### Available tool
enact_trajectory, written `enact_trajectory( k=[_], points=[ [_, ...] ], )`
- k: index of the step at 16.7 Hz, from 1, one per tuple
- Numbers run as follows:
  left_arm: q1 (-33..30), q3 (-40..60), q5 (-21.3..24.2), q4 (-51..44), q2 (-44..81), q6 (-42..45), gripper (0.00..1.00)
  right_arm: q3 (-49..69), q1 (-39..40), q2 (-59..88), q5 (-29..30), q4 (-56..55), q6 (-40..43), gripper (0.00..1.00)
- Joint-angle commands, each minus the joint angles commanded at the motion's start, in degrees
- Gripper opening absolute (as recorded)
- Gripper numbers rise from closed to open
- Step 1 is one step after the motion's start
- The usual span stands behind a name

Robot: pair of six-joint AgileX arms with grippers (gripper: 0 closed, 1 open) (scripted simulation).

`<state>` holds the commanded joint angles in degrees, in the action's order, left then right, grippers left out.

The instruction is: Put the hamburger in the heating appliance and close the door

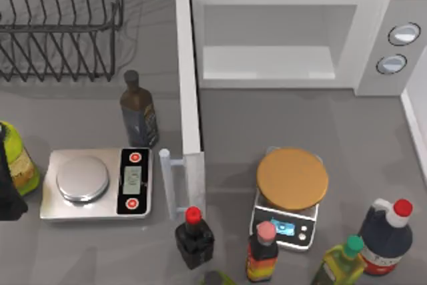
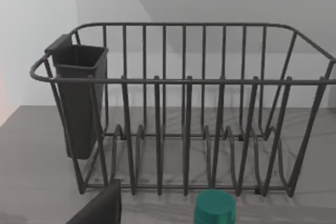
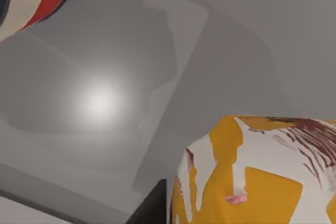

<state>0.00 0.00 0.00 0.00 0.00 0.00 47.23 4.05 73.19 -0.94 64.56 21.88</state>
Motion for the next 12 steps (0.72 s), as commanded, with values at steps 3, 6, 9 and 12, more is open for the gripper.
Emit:
enact_trajectory(
  k=[3,6,9,12],
  points=[
    [0.0,0.0,0.0,0.0,0.0,0.0,1.0,2.24,1.09,-1.57,0.51,2.16,0.95,0.0],
    [0.0,0.0,0.0,0.0,0.0,0.0,1.0,2.09,0.87,-1.35,0.42,2.0,0.78,0.0],
    [0.0,0.0,0.0,0.0,0.0,0.0,1.0,2.97,0.89,-0.05,1.47,0.21,0.13,0.0],
    [0.0,0.0,0.0,0.0,0.0,0.0,1.0,6.03,1.87,4.98,4.9,-6.69,-2.44,0.0]
  ],
)
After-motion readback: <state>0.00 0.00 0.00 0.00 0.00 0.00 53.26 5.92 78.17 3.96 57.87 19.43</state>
